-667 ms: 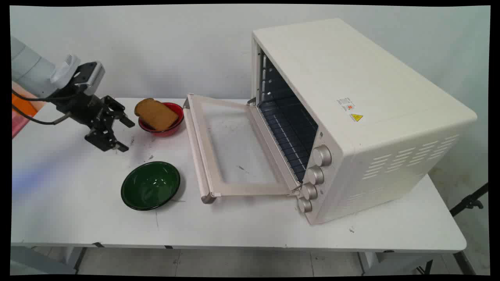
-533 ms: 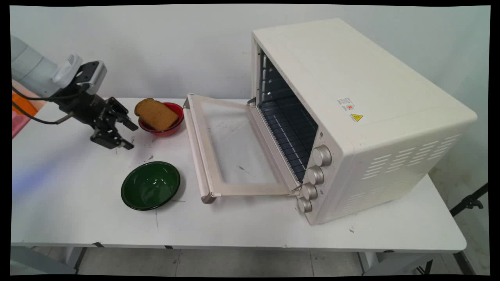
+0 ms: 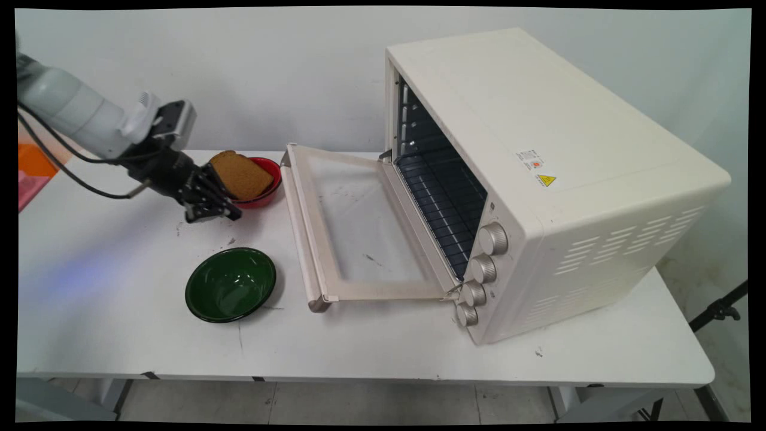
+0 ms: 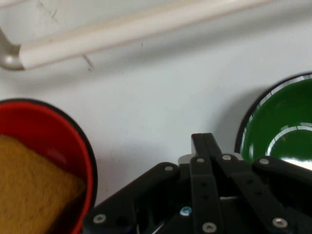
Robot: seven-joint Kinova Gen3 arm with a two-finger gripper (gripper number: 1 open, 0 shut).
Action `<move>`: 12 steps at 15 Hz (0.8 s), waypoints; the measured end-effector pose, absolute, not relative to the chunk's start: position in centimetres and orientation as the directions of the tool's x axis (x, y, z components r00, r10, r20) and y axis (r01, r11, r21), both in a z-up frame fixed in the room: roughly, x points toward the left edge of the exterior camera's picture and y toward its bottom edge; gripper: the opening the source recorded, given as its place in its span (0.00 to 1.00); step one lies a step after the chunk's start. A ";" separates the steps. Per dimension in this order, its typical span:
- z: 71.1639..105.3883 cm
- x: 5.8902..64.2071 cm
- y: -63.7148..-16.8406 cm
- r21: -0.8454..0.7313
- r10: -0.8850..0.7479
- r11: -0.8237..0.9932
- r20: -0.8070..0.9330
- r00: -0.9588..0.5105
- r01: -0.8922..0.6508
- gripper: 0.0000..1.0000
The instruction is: Close the oven
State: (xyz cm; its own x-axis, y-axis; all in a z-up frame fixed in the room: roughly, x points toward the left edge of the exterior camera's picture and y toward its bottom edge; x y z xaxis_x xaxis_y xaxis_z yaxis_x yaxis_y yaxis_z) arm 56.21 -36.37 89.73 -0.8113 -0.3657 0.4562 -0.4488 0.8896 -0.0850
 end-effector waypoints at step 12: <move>82.9 49.7 -38.1 -0.095 -0.423 0.845 0.482 -0.767 -0.526 0.00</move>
State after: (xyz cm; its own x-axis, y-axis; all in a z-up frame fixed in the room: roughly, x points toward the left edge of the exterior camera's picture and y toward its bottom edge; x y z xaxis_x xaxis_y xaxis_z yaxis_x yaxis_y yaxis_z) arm 49.70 -38.12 82.89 -0.7673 -0.4229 0.4821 -0.5255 0.8455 -0.0948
